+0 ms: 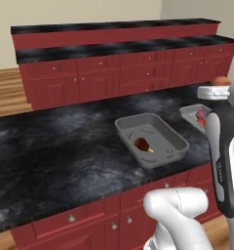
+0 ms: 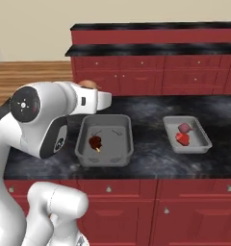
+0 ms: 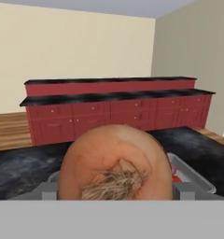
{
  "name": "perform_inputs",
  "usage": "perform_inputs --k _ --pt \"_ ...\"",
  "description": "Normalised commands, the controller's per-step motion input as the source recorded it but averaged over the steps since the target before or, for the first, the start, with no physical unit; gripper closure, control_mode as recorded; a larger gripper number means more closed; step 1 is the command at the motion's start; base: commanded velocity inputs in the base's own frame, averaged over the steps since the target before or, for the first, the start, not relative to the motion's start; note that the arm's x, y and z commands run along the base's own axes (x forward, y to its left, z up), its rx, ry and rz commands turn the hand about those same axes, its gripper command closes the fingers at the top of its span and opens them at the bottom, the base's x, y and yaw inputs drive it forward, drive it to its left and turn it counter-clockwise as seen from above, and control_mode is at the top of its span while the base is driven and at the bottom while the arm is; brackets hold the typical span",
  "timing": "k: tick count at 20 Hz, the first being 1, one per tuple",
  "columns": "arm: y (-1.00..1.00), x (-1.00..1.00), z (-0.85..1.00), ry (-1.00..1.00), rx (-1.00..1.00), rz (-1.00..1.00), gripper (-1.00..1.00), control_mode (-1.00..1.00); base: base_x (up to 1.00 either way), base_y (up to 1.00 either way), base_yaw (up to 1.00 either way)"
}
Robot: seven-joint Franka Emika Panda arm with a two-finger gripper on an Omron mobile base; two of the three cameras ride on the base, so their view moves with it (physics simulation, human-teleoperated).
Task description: Place one onion and one steak in each tupperware on the nearby counter, to pack two identical lunches.
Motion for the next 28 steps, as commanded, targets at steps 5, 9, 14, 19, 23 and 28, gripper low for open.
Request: perform_inputs --k 5,9,14,19,23,28 --pt "0.00 0.00 0.00 0.00 0.00 0.00 1.00 1.00 0.05 -0.51 -0.01" --pt "0.00 0.00 0.00 0.00 0.00 0.00 1.00 1.00 0.78 -0.14 0.14" --pt "0.00 0.00 0.00 0.00 0.00 0.00 1.00 1.00 1.00 0.00 0.20" --pt "0.00 0.00 0.00 0.00 0.00 0.00 1.00 1.00 0.81 0.01 0.18" --pt "0.25 0.53 -0.41 0.50 -0.06 0.03 1.00 -1.00 0.00 0.00 0.00" --pt "0.52 0.41 -0.76 0.54 -0.08 0.01 1.00 -1.00 0.00 0.00 0.00"
